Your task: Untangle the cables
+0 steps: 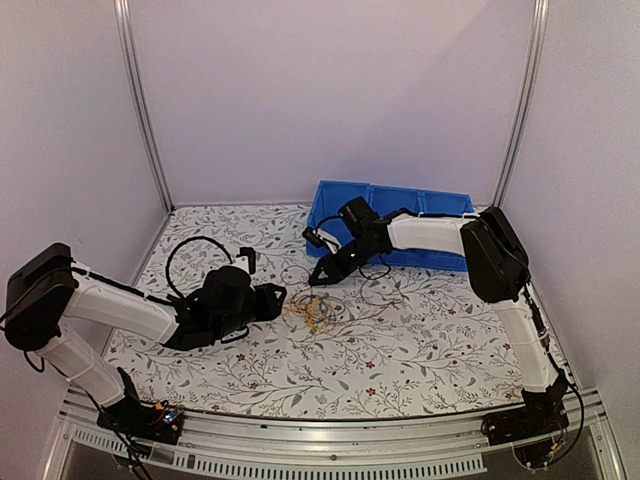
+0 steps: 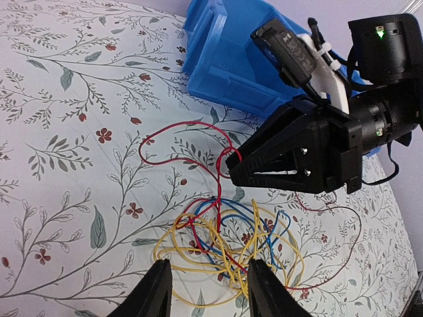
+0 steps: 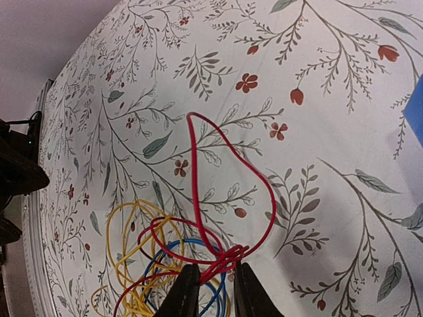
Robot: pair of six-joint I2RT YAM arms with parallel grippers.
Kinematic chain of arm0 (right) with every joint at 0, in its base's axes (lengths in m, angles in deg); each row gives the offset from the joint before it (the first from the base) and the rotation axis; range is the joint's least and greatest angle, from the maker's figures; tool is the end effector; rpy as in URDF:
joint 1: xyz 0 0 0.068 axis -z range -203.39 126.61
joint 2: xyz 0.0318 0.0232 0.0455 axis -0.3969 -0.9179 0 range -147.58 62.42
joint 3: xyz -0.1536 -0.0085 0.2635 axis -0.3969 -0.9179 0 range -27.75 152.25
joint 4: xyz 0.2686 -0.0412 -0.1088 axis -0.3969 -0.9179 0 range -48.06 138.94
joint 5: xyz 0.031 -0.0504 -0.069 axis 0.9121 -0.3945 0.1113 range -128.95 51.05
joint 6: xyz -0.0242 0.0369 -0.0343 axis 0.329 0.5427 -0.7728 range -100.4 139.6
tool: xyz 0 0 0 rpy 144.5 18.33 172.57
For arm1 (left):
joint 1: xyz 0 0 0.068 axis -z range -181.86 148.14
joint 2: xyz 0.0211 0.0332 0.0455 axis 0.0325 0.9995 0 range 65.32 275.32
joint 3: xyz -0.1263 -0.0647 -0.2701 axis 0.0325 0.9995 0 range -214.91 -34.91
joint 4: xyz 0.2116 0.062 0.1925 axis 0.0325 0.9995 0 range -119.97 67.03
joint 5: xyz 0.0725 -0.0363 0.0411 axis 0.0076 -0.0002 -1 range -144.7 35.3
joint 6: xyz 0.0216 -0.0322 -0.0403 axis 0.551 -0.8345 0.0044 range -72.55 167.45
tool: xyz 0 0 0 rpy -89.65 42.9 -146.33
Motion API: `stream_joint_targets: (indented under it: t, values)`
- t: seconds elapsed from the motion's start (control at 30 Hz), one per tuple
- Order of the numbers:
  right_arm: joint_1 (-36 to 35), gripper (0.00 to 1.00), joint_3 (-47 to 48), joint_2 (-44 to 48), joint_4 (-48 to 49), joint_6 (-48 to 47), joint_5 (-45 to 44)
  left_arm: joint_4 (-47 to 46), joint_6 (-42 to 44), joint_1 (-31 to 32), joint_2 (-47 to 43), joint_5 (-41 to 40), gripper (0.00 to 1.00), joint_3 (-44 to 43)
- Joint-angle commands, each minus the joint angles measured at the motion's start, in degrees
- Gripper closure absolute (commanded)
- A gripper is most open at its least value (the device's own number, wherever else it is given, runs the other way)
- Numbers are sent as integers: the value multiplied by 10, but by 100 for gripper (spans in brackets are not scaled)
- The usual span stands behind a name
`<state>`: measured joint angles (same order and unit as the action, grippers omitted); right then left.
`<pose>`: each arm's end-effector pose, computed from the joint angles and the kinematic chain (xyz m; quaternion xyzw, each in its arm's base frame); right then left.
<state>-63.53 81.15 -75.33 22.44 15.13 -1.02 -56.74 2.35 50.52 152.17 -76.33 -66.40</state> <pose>0.4219 0.3869 0.1459 -0.4323 0.7985 0.3816 0.1731 0.1990 -0.2349 0.1631 -0.0420 0.8489 -0.2707 0.4520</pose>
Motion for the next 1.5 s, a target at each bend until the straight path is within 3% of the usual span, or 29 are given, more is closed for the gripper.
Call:
stream_joint_targets:
  t: [0.0, 0.1, 0.27, 0.67, 1.03, 1.47]
  values:
    - [-3, 78, 18, -9, 5, 2, -16, -2, -4, 7, 6, -4, 61, -3]
    - [-4, 82, 18, -9, 11, 4, -19, -1, -1, 8, 14, 0, 61, -9]
    - [-4, 100, 19, -12, 13, 1, -21, -2, 3, 7, 23, 1, 61, -14]
    - [-3, 100, -96, 129, 36, -22, 73, -45, 84, 7, 84, 11, 57, -86]
    - [-3, 100, -112, 199, 24, -14, 117, -62, 114, 7, 100, 16, 61, -123]
    - [-4, 100, -130, 206, 28, -27, 105, -80, 166, 26, 7, 29, 56, -77]
